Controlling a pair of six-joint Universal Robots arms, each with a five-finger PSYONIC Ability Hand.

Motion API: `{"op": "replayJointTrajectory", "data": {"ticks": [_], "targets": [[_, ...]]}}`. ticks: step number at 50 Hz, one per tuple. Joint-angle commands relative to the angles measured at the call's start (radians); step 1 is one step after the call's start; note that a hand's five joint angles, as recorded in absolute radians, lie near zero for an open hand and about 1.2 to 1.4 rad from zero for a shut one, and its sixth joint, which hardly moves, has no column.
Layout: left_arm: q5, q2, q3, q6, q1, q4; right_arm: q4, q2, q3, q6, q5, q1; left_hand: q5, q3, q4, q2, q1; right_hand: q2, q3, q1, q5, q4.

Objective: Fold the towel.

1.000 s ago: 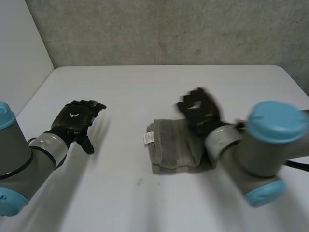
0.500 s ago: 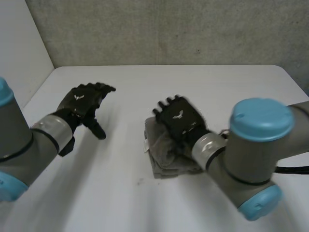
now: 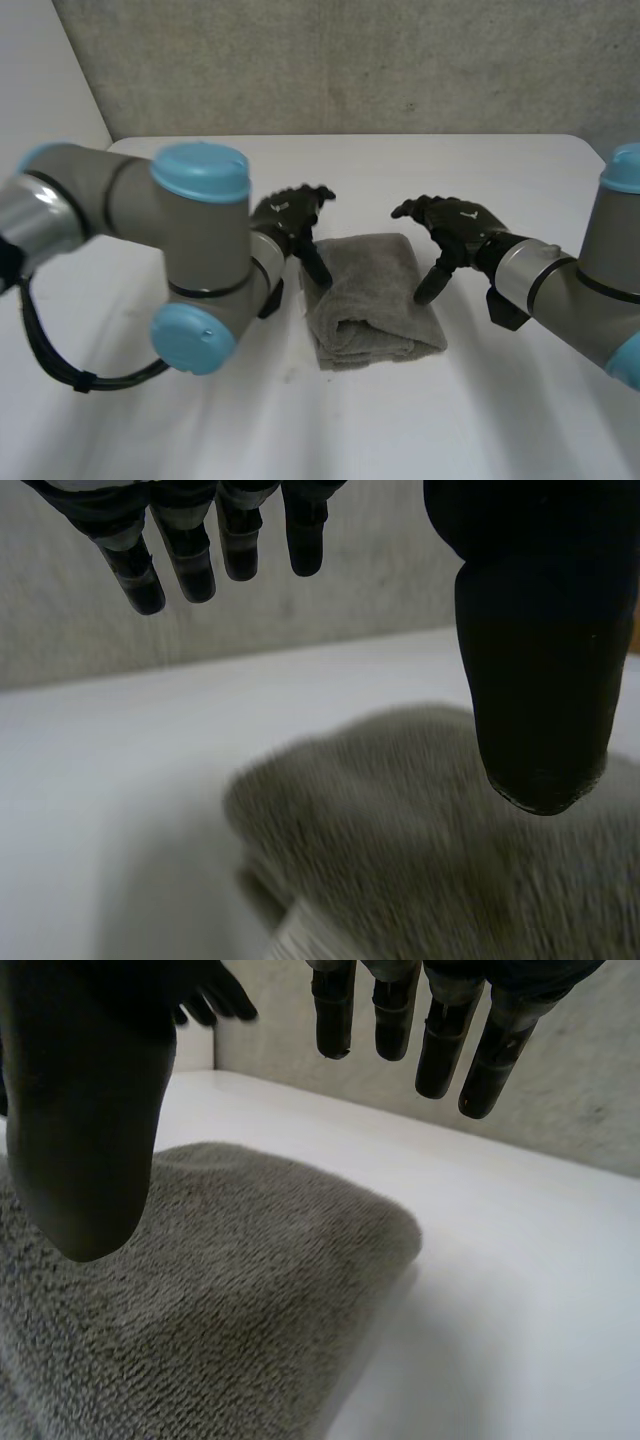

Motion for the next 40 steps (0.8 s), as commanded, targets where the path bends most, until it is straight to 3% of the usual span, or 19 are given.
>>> {"op": "replayJointTrajectory", "data": {"ticks": [1,8,19,30,36,40], "targets": [[-0.028,-0.105,0.021,-0.028,-0.022,-0.026,-0.002,0.119,-0.052,-0.025,-0.01,0.016,-0.022,0.014,0.014,0.016,0.005,-0.074,-0.065,-0.061,-0.067,-0.086],[-0.058,-0.173,0.01,-0.02,-0.024,-0.031,-0.006,0.221,-0.078,-0.155,0.027,0.028,-0.025,0.011,0.011,0.013,0.002,-0.074,-0.065,-0.061,-0.067,-0.086],[-0.063,-0.142,0.001,-0.017,-0.025,-0.029,-0.008,0.223,-0.08,-0.225,0.058,0.029,-0.029,0.007,0.007,0.009,-0.002,-0.074,-0.065,-0.061,-0.067,-0.086],[-0.06,0.078,-0.027,-0.015,-0.005,-0.046,-0.005,-0.003,-0.12,-0.206,0.078,0.014,-0.029,0.007,0.007,0.009,-0.002,-0.074,-0.065,-0.061,-0.067,-0.086],[-0.051,0.297,-0.099,0.001,0.065,-0.088,-0.002,-0.145,-0.13,-0.168,0.19,0.008,-0.029,0.007,0.007,0.009,-0.002,-0.074,-0.065,-0.061,-0.067,-0.086],[-0.046,0.429,-0.189,0.104,0.152,-0.095,0.004,-0.21,-0.135,-0.176,0.288,-0.03,-0.029,0.007,0.007,0.009,-0.002,-0.074,-0.065,-0.061,-0.067,-0.086]]}}
